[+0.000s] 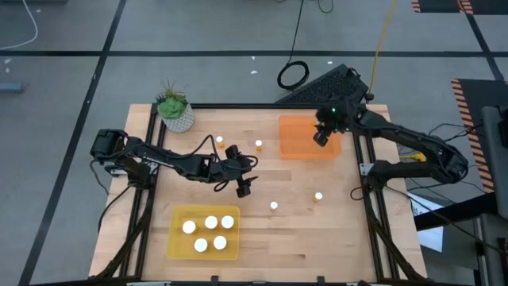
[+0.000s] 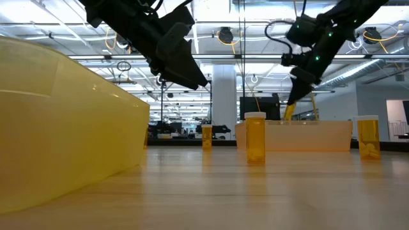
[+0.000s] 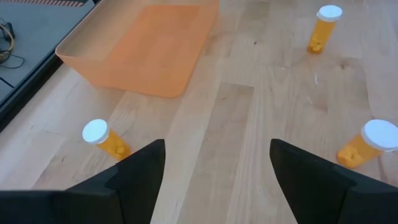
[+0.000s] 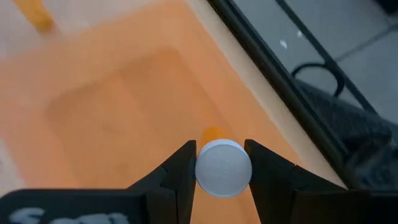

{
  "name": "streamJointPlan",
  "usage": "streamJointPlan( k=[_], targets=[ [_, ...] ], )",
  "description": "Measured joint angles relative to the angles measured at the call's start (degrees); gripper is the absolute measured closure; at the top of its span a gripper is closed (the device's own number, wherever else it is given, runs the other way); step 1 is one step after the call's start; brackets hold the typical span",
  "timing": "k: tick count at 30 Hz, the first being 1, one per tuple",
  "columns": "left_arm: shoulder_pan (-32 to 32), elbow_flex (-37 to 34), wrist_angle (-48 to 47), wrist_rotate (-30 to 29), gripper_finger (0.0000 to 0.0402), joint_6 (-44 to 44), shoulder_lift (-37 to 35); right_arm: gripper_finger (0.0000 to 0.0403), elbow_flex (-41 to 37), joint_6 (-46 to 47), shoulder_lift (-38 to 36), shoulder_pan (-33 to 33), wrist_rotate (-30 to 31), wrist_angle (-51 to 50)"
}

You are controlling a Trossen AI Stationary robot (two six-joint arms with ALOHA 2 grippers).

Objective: Pick and place medicine bottles into bin by pill shape (circle, oval)
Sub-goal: Put the small pill bottle into the orange bin

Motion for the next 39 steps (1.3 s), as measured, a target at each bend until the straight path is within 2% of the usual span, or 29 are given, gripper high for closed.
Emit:
streamJointPlan(
  k=[12, 20, 27, 31, 39],
  targets=[
    [0.0, 0.0, 0.0, 0.0, 0.0108, -0.1, 0.0, 0.0282, 0.0, -1.5, 7.5, -8.8, -0.1, -3.6],
    [-0.3, 0.0, 0.0, 0.1, 0.0108, -0.2, 0.0, 0.0282, 0.0, -1.5, 12.7, -10.6, -0.1, -4.4],
    [-0.5, 0.0, 0.0, 0.3, 0.0108, -0.2, 0.0, 0.028, 0.1, -1.4, 14.4, -11.0, 0.1, -3.9],
    [-0.5, 0.0, 0.0, 0.3, 0.0108, -0.1, 0.0, 0.0261, 0.0, -1.4, 14.5, -11.0, 0.0, -4.1],
    [-0.5, 0.0, 0.0, 0.3, 0.0108, -0.1, 0.0, 0.0199, 0.0, -0.9, 13.5, -11.0, 0.0, -3.4]
  ],
)
